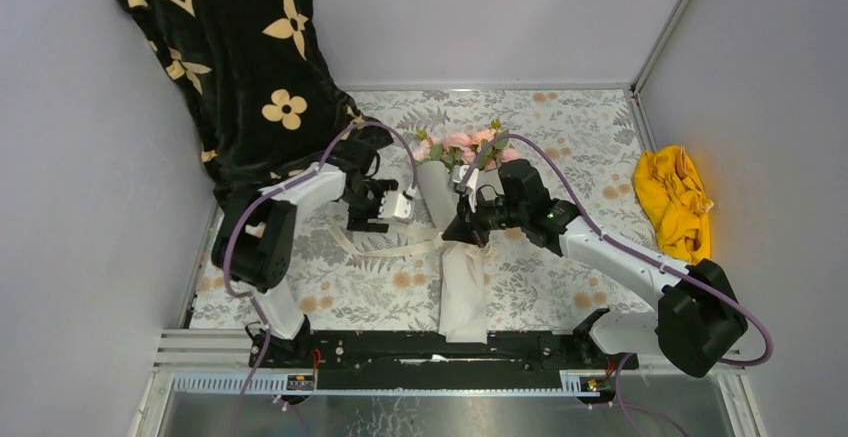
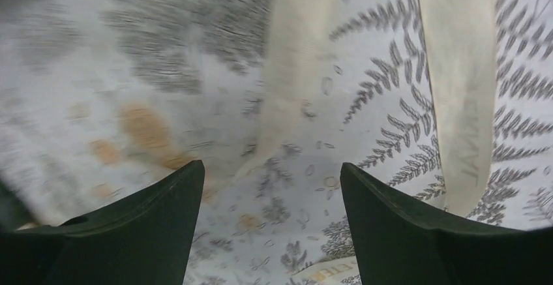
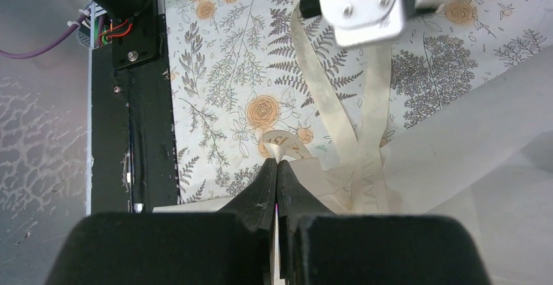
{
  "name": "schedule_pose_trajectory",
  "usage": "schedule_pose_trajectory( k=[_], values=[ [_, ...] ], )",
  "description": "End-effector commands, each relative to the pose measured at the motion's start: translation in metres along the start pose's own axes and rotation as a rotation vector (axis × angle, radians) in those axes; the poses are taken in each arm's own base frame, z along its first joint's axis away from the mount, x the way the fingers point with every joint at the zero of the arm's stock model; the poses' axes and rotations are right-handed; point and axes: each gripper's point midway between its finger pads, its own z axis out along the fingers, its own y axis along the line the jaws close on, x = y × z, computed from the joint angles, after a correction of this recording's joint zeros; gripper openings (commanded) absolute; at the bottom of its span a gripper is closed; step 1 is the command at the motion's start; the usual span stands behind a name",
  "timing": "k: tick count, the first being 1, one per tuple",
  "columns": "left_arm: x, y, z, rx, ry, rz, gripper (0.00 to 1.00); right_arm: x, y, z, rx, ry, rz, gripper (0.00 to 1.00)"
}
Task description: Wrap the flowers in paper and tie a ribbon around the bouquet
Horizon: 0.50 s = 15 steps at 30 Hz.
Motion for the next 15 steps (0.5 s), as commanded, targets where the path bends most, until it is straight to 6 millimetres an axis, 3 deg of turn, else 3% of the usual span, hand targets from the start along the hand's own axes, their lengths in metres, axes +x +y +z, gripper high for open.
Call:
schedule_pose_trajectory(
  k=[1,4,9,13,15],
  values=[
    [0.033,0.0,0.012,0.106,0.124,0.167,0.83,-0.013,-0.002,-0.003,0.014,-0.042,-0.046,0.0],
    [0.038,0.015,0.022,0.086,0.126,0.181,0.83,-0.012,-0.001,-0.007,0.02,-0.045,-0.054,0.0],
    [0.04,0.016,0.032,0.083,0.112,0.192,0.75,-0.012,0.0,-0.009,0.028,-0.045,-0.054,0.0],
    [0.043,-0.005,0.033,0.141,0.103,0.236,0.41,-0.013,-0.002,-0.008,0.03,-0.041,-0.052,0.0],
    [0.045,-0.016,0.032,0.166,0.108,0.258,0.18,-0.014,-0.003,-0.007,0.03,-0.041,-0.052,0.0]
  ],
)
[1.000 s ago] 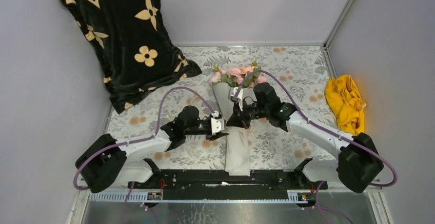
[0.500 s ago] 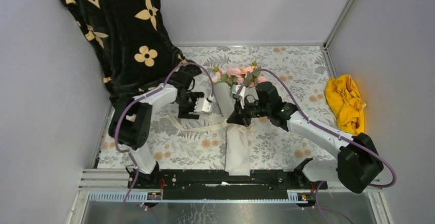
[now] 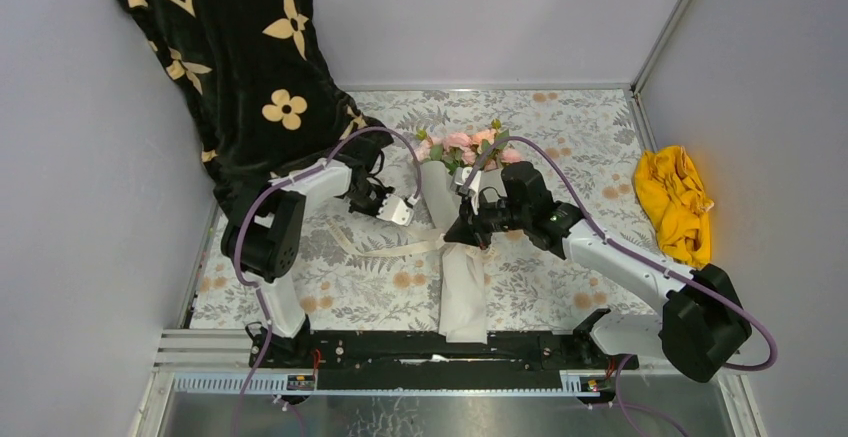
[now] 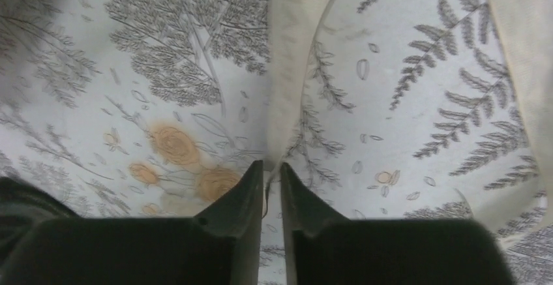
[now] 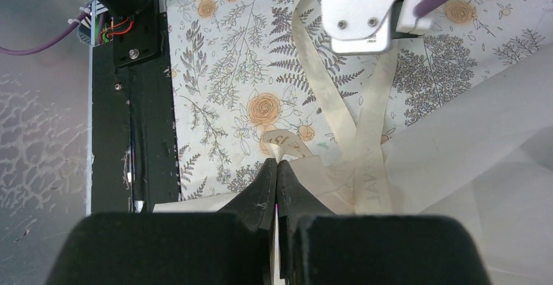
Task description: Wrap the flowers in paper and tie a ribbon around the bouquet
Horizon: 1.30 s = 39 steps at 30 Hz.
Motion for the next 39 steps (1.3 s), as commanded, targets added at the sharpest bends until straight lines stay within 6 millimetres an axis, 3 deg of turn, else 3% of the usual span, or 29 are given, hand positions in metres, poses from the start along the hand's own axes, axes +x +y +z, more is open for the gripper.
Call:
schedule_pose_trajectory(
  k=[1,2,5,8,10,13,17,23,25,28,33,37,39],
  values=[
    [0.006,-0.033,0.006,0.082,0.012,0.069,0.04,-0.015,-0.007,-0.002,0.027,-0.032,-0.037,0.0],
    [0.007,-0.035,0.003,0.079,0.023,0.062,0.0,-0.016,-0.008,-0.002,0.033,-0.032,-0.031,0.0],
    [-0.001,-0.027,-0.018,0.034,0.02,-0.006,0.0,-0.017,-0.016,-0.002,0.075,-0.021,0.002,0.0],
    [-0.029,-0.024,-0.057,0.001,-0.052,-0.102,0.0,-0.021,-0.028,-0.002,0.14,-0.019,0.048,0.0],
    [-0.053,-0.039,-0.083,0.014,-0.114,-0.115,0.0,-0.025,-0.034,-0.002,0.168,-0.023,0.086,0.0],
    [-0.1,-0.08,-0.105,0.036,-0.19,-0.077,0.0,-0.034,-0.045,-0.001,0.21,-0.035,0.156,0.0],
    [-0.182,-0.125,-0.12,0.075,-0.366,-0.037,0.0,-0.044,-0.06,0.002,0.276,-0.068,0.279,0.0],
    [-0.302,-0.109,-0.164,0.048,-0.698,-0.181,0.0,-0.057,-0.086,0.003,0.416,-0.132,0.457,0.0],
    [-0.333,-0.118,-0.173,0.08,-0.78,-0.188,0.0,-0.061,-0.093,0.002,0.454,-0.156,0.491,0.0],
    [-0.37,-0.123,-0.18,0.131,-0.884,-0.212,0.0,-0.063,-0.098,0.005,0.467,-0.174,0.517,0.0],
    [-0.429,-0.137,-0.193,0.136,-1.041,-0.099,0.0,-0.053,-0.102,0.009,0.483,-0.155,0.546,0.0],
    [-0.463,-0.149,-0.201,0.146,-1.14,-0.011,0.0,-0.047,-0.103,0.01,0.487,-0.137,0.543,0.0],
    [-0.47,-0.153,-0.198,0.15,-1.162,0.012,0.0,-0.045,-0.102,0.011,0.478,-0.127,0.541,0.0]
  ],
)
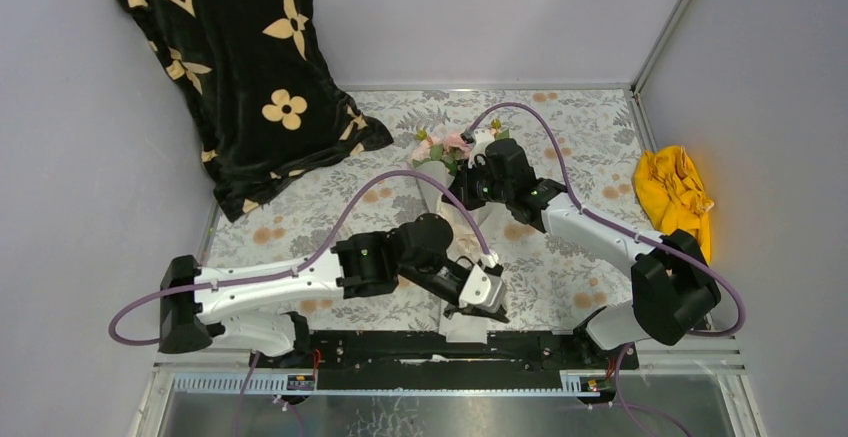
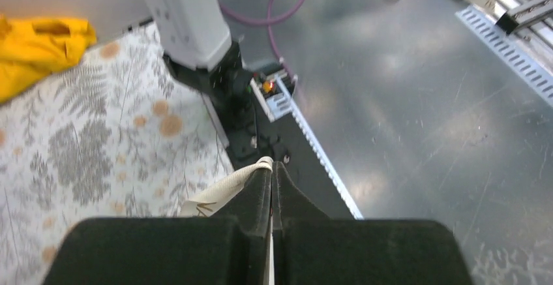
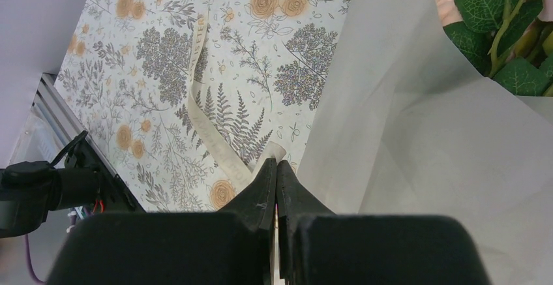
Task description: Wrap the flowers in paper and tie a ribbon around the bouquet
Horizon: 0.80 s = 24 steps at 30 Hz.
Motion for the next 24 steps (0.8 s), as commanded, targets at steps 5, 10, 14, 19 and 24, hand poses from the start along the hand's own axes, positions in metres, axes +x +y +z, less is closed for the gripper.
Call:
schedule_pose_trajectory(
  k=[5,10,14,19,24],
  values=[
    [-0.034,0.014,0.034,-0.035,-0.204,0.125,0.0,-0.022,0.009,0.0,-0.028,-0.055,-0.019,0.0],
    [0.001,0.025,0.054,-0.073,-0.173,0.139,0.0,-0.019,0.013,-0.003,-0.053,-0.036,-0.05,0.0],
    [0.04,0.045,0.06,-0.142,-0.073,0.152,0.0,-0.016,0.013,-0.007,-0.054,-0.029,-0.075,0.0],
    [0.049,0.046,0.062,-0.123,-0.045,0.154,0.15,-0.016,0.017,-0.01,-0.076,-0.028,-0.091,0.0],
    [0.06,0.039,0.045,-0.102,0.068,0.222,0.9,-0.018,0.018,-0.015,-0.065,-0.03,-0.077,0.0]
  ],
)
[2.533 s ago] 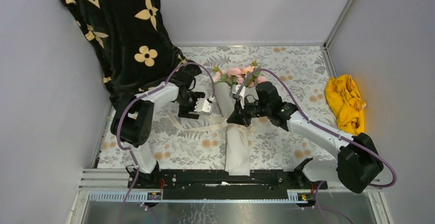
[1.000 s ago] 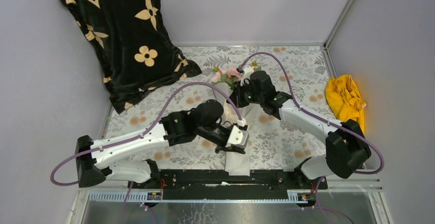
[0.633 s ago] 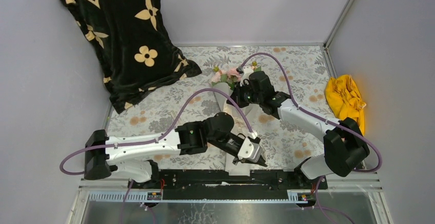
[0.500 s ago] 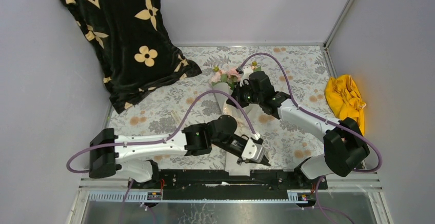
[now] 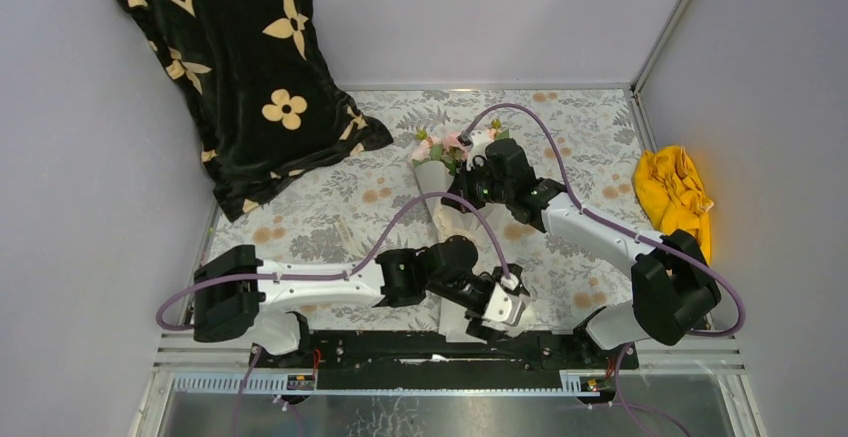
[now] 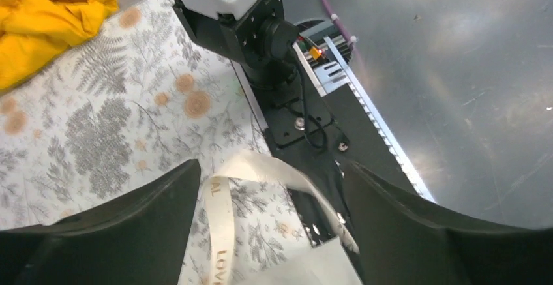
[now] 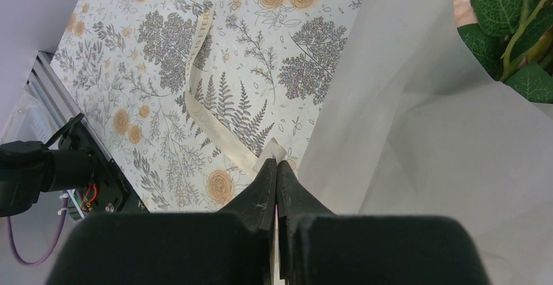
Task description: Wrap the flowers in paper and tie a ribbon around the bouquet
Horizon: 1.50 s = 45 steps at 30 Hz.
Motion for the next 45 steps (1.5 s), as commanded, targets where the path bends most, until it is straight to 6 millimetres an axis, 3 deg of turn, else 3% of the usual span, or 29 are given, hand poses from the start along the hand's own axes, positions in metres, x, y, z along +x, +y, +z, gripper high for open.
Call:
schedule_pose_trajectory(
  k=[1,5,8,9,11,13,15,17,20,23,26,31,34,38,40,42,45],
  values=[
    [-0.008,0.008,-0.024,-0.035,0.074,0.129,0.98,-0.024,0.014,-0.015,-0.024,-0.055,-0.015,0.0],
    [-0.012,0.019,-0.064,-0.14,0.174,0.141,0.99,-0.025,0.016,-0.019,-0.015,-0.076,0.05,0.0],
    [-0.023,0.037,-0.1,-0.283,0.154,0.023,0.98,-0.026,0.018,-0.021,-0.004,-0.106,0.1,0.0],
    [-0.026,0.045,-0.114,-0.352,0.122,-0.043,0.95,-0.026,0.019,-0.021,0.002,-0.115,0.106,0.0],
    [-0.025,0.062,-0.143,-0.513,0.056,-0.192,0.8,-0.023,0.021,-0.02,0.022,-0.127,0.115,0.0],
    [-0.01,0.078,-0.17,-0.677,0.011,-0.348,0.6,-0.021,0.022,-0.016,0.049,-0.134,0.115,0.0],
    [0.029,0.09,-0.198,-0.842,0.013,-0.541,0.48,-0.015,0.026,-0.007,0.064,-0.13,0.109,0.0],
    [0.063,0.097,-0.22,-0.946,0.01,-0.707,0.47,-0.007,0.035,0.004,0.055,-0.108,0.087,0.01],
    [0.102,0.101,-0.241,-1.03,-0.012,-0.9,0.6,0.007,0.047,0.02,0.038,-0.037,0.049,0.11],
    [0.121,0.098,-0.248,-1.037,-0.037,-0.985,0.61,0.021,0.05,0.025,0.05,0.049,-0.005,0.41],
    [0.133,0.09,-0.246,-1.034,-0.017,-1.004,0.64,0.027,0.049,0.018,0.089,0.136,-0.096,0.77],
    [0.145,0.087,-0.248,-1.05,-0.001,-0.964,0.65,0.01,0.04,-0.019,0.191,0.123,-0.165,0.9],
    [0.151,0.08,-0.245,-1.025,0.021,-0.948,0.62,-0.001,0.027,-0.043,0.303,0.097,-0.16,0.93],
    [0.14,0.075,-0.232,-0.899,0.014,-0.84,0.46,0.022,-0.005,-0.061,0.441,0.177,-0.001,0.81],
    [0.132,0.077,-0.228,-0.849,0.003,-0.756,0.38,0.039,-0.019,-0.063,0.434,0.212,0.118,0.71],
    [0.129,0.073,-0.219,-0.782,0.009,-0.665,0.37,0.048,-0.03,-0.061,0.389,0.206,0.24,0.64],
    [0.13,0.06,-0.196,-0.675,0.064,-0.491,0.37,0.053,-0.032,-0.054,0.328,0.195,0.326,0.62]
  ],
)
